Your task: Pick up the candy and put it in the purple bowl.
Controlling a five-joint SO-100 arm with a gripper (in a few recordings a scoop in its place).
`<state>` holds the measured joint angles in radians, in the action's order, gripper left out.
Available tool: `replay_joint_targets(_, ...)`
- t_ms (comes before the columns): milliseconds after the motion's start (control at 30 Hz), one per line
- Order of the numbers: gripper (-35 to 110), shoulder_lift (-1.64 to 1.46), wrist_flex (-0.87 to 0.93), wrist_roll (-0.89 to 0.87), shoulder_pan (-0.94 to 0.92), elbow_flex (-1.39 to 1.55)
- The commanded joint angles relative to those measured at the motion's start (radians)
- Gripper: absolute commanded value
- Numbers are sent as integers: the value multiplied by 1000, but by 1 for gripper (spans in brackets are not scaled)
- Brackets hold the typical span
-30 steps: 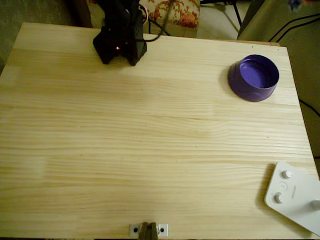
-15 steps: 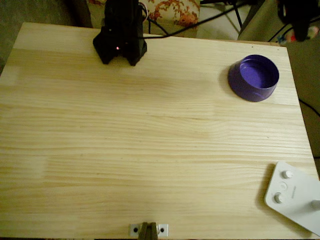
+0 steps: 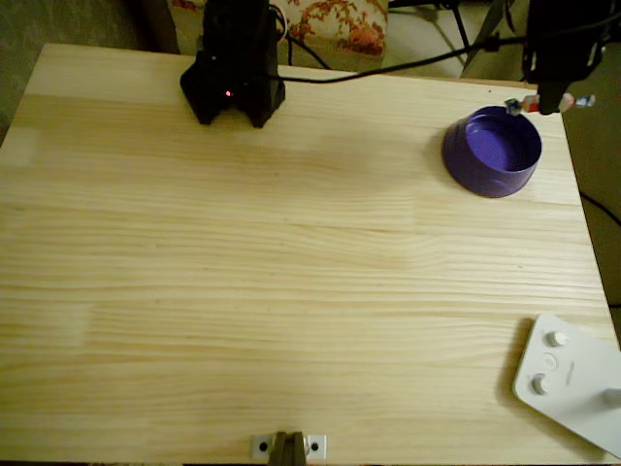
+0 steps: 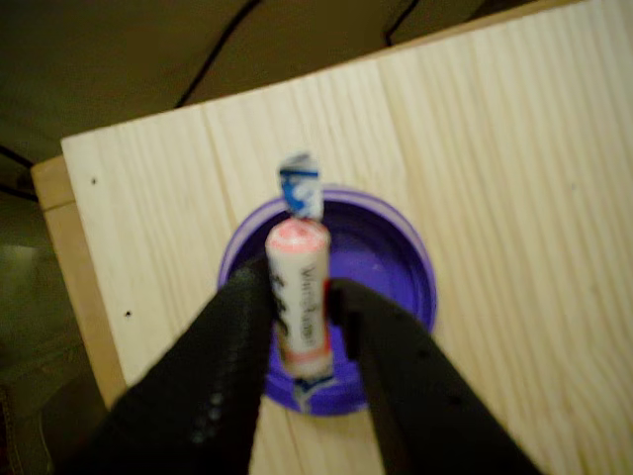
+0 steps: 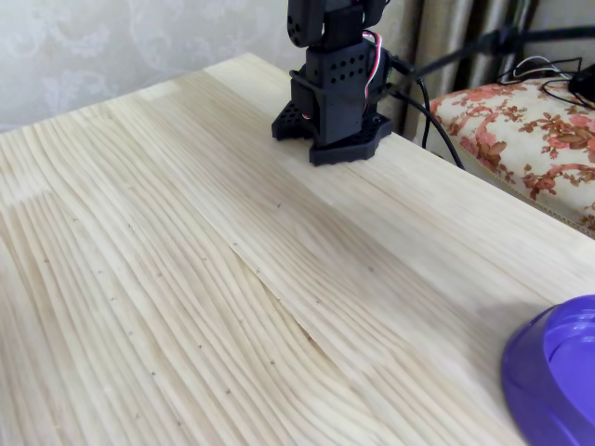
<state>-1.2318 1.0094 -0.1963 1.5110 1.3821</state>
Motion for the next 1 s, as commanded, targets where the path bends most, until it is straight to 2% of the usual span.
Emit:
replay_joint_targets(0,0,-26,25,0,6,-5)
replay_joint_targets(500,3,23,72,0,3,-46)
replay_joint_targets(567,15,21,74,-3,5,-44)
replay_joint_targets(700,18,21,74,0,9,-46)
replay_joint_targets(767,33,15,74,0,9,-35)
replay_joint_targets(967,34,-3,74,-3,8,-37)
